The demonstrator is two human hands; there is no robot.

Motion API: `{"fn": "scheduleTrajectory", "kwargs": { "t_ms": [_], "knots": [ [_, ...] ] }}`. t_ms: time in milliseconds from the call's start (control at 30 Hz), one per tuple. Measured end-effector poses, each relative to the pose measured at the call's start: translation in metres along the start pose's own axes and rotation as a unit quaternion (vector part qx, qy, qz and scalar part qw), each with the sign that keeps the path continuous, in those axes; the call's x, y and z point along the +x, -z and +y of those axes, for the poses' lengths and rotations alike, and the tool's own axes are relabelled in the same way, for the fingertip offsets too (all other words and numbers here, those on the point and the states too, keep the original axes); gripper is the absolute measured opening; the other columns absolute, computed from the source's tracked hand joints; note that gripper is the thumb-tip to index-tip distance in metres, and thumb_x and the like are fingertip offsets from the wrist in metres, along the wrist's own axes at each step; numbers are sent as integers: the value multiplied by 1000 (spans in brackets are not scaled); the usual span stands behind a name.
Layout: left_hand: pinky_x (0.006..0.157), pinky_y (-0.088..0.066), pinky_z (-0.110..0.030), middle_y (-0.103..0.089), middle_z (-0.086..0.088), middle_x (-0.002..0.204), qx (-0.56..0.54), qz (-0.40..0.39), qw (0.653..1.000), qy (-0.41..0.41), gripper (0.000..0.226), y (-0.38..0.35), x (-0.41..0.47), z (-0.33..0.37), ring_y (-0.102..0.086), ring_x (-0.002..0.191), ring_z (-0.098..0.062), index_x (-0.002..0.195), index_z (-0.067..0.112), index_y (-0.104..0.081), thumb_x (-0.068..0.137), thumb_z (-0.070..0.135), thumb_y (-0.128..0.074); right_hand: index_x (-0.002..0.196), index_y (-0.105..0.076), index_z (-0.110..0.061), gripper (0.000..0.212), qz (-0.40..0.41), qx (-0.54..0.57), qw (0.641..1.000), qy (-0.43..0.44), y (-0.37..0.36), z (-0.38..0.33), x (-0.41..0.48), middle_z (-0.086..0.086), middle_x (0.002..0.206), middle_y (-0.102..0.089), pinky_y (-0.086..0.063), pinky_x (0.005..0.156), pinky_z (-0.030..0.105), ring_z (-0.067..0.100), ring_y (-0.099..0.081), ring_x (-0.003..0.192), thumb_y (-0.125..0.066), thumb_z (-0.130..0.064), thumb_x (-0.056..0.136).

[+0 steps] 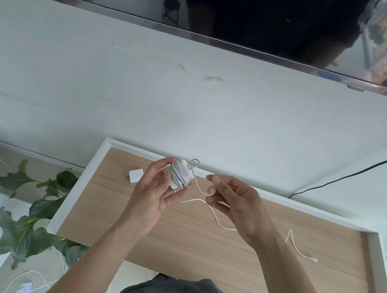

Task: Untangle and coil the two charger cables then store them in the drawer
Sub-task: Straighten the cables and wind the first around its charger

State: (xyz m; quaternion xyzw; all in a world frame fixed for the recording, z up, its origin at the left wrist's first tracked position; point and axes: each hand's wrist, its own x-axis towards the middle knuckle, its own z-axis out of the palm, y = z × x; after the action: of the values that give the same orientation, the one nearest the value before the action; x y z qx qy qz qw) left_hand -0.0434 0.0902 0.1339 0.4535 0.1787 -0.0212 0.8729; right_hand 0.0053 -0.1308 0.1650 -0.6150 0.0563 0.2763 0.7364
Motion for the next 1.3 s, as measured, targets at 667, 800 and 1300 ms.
{"fn": "scheduleTrajectory", "kwargs": {
  "t_ms": [667,800,1300],
  "knots": [
    [102,-64,-55,-68,-12,142,157,-44,987,6,28,1,-8,-3,-70,131,-37,137,17,-72,111,19,-61,138,-75,-32,29,69,-311,943,95,2,-6,3,-11,101,-86,-56,77,16,7,-79,78,-63,-20,114],
    [100,-65,-55,-71,-8,139,184,-30,982,2,27,1,-8,-7,-72,128,-32,135,19,-74,111,16,-62,143,-73,-27,36,47,-324,940,99,-2,-6,-2,-19,123,-82,-59,90,19,5,-82,96,-49,-16,118],
    [99,-66,-50,-72,-4,137,219,-42,975,-12,28,1,-14,-3,-75,124,-26,135,17,-73,113,7,-57,136,-76,-37,29,11,-330,942,60,-2,-3,6,-12,110,-83,-59,107,44,10,-78,106,-73,-30,108]
  ]
}}
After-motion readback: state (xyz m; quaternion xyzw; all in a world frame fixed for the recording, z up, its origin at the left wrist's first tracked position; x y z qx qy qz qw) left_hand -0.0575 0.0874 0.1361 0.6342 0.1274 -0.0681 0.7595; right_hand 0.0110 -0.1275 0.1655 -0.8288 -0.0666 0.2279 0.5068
